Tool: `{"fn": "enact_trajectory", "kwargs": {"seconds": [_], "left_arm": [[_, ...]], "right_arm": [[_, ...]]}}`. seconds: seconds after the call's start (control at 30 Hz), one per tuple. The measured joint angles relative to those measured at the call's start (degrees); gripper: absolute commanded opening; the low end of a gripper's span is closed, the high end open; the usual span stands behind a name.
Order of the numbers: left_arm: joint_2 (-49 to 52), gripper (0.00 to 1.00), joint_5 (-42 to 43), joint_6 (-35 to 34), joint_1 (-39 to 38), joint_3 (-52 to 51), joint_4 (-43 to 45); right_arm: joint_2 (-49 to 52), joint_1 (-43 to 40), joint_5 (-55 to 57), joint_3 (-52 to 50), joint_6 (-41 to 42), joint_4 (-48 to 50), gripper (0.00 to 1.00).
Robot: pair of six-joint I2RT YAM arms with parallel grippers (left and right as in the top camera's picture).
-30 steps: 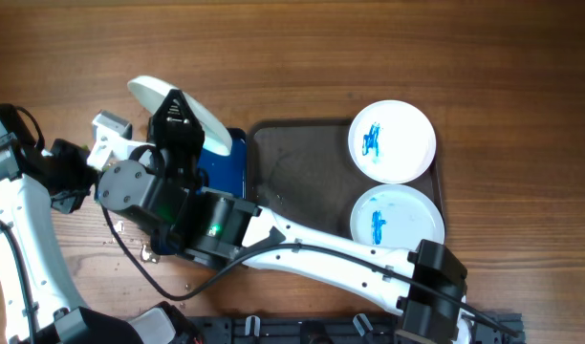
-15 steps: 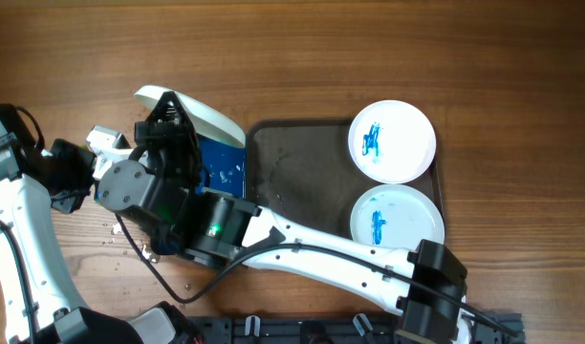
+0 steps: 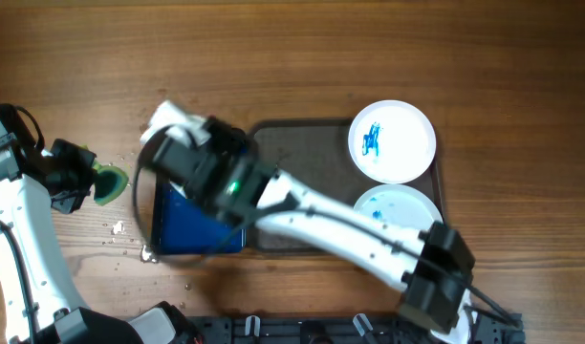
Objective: Clean dirty plates on tray and stack at the side
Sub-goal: 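Carry the plate to the upper right table area with the right gripper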
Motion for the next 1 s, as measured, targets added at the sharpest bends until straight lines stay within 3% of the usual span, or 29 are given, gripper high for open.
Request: {"fn": "enact_trajectory", "kwargs": {"seconds": [0.13, 0.3, 0.47, 0.57, 0.73, 0.9, 1.0], "left_arm": [[0.0, 0.04, 0.0, 0.2, 0.0, 0.0, 0.0], [0.0, 0.04, 0.0, 0.4, -1.5, 0.0, 0.6], [0.0, 0.04, -1.0, 0.4, -8.6, 0.0, 2.1], [0.3, 0.04, -1.6, 0.4, -13.3, 0.0, 3.1], [2.3, 0.04, -1.8, 0.4, -18.8, 0.0, 4.5], [3.9, 0.04, -1.7, 0.4, -22.2, 0.0, 6.3], [4.0, 0.04, -1.8, 0.4, -22.6, 0.0, 6.5]], "right_arm": [[-0.2, -12.4, -13.4, 0.0, 18.3, -5.5, 0.04], [-4.7, -34.4, -30.2, 0.0, 26.9, -11.3, 0.04], [-7.8, -60.0, -35.6, 0.1, 29.0, -22.4, 0.04], [-7.8, -71.3, -36.9, -2.2, 28.6, -23.7, 0.04], [-7.8, -87.6, -37.4, -12.6, 28.3, -19.9, 0.04], [-7.7, -95.5, -37.7, -26.4, 28.3, -9.6, 0.04], [-7.6, -95.9, -38.0, -33.0, 27.9, -3.9, 0.27]]}}
